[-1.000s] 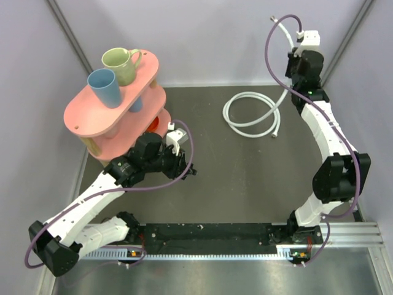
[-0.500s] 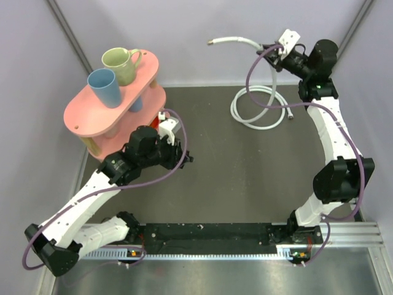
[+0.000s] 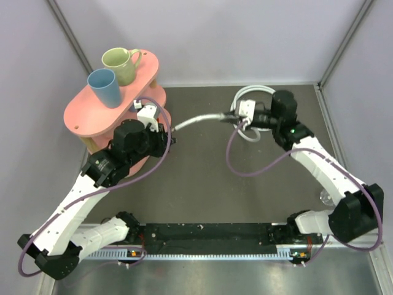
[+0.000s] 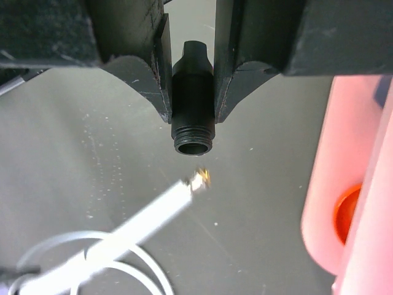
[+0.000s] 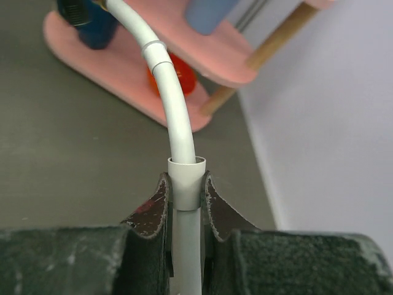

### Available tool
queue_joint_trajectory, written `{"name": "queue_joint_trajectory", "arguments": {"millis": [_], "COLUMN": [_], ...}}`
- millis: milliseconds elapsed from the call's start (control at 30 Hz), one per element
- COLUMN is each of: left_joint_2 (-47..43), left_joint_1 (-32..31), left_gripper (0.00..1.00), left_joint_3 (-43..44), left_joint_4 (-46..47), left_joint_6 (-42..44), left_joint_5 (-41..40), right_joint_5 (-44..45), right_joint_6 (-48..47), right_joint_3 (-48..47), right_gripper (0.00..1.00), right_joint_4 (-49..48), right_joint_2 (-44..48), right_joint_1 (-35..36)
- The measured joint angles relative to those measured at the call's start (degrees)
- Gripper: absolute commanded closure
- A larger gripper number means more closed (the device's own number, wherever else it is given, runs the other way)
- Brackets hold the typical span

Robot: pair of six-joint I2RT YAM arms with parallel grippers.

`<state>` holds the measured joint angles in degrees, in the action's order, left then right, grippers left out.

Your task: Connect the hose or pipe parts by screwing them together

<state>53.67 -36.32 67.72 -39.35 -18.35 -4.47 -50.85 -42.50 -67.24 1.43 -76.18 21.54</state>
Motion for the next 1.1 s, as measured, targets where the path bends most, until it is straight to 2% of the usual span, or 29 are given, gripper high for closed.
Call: {"name": "queue_joint_trajectory", "arguments": {"millis": [200,400,667,833,1100], "left_joint_2": [-0.63,-2.34,-2.47,-2.43,-2.97], "left_joint_1": [1.27,1.31,1.44,3.37,18.56], "left_gripper": [1.0,1.0,1.0,1.0,1.0], "left_joint_3": [-1.68,-5.99,-9.49,-10.1,-10.08], "left_joint_4": [-1.29,-1.77,-1.33,-1.07,0.83], "left_joint_6": [-0.33,-0.83,-1.73,-2.01,-5.77], "left_joint_5": [-2.51,-3.08,-2.69,2.89,23.02], "right_joint_5": [2.69,6.73,9.27,8.28,7.48], "right_joint_6": [3.04,4.48,7.06,10.75,18.99], "right_joint_3": [15.06,20.72,22.75,23.71,32.46], "right_gripper": [1.0,1.0,1.0,1.0,1.0], "right_joint_4": [-5.6,-7.28,-8.04,-8.0,-15.32], "right_joint_2": [7.02,11.32,15.39,16.7,22.75], "right_joint_1": [5.55,6.58,6.58,6.58,6.58]}}
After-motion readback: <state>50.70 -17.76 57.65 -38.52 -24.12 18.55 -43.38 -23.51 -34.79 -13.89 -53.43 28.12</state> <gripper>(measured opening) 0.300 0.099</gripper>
